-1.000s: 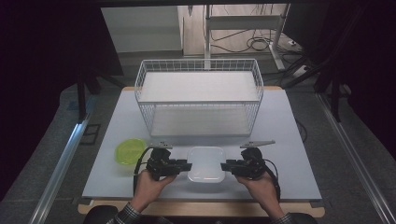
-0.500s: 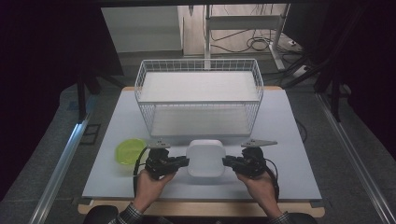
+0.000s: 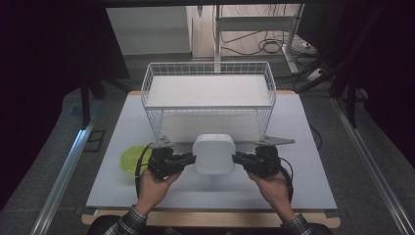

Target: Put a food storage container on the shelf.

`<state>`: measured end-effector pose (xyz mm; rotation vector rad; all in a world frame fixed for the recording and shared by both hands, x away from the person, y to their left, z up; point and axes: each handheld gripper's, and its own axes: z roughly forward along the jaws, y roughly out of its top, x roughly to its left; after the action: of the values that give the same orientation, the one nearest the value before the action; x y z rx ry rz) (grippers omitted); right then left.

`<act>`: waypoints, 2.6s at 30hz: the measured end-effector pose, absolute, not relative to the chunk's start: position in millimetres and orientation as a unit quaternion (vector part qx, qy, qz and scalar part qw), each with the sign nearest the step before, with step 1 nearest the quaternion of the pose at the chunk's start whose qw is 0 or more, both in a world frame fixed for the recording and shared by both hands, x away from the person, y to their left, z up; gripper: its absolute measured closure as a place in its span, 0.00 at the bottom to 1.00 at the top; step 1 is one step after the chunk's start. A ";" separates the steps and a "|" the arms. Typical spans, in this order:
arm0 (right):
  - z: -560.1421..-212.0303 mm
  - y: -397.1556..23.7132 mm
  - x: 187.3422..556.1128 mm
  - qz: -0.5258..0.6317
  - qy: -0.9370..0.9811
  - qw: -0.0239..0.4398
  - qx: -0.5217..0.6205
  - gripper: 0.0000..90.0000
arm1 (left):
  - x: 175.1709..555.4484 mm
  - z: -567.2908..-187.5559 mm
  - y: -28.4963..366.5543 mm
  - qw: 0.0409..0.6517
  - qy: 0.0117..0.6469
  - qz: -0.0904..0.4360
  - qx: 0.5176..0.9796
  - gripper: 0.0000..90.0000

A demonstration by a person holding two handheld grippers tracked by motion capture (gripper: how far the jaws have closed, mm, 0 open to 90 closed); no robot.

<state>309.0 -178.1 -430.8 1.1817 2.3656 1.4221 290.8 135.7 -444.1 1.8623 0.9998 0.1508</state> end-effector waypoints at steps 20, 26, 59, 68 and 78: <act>-376.3 -172.5 327.4 0.510 0.773 0.098 0.364 0.88 | 307.0 -388.6 145.6 0.522 0.384 0.102 0.755 0.89; -360.8 -170.8 333.9 0.519 0.769 0.105 0.358 0.88 | 312.6 -371.6 147.8 0.526 0.380 0.112 0.753 0.89; -299.7 -155.2 388.3 0.537 0.752 0.143 0.355 0.88 | 367.1 -318.0 154.8 0.540 0.393 0.142 0.731 0.88; -301.9 -154.4 404.9 0.535 0.748 0.139 0.368 0.87 | 384.0 -319.3 152.4 0.533 0.402 0.143 0.731 0.87; -306.4 -149.7 416.4 0.531 0.743 0.135 0.383 0.85 | 390.4 -320.6 148.3 0.531 0.401 0.167 0.728 0.82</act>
<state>416.4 -149.7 -306.4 1.1092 2.1536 1.5394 390.4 148.3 -320.6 1.7360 0.9560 0.3990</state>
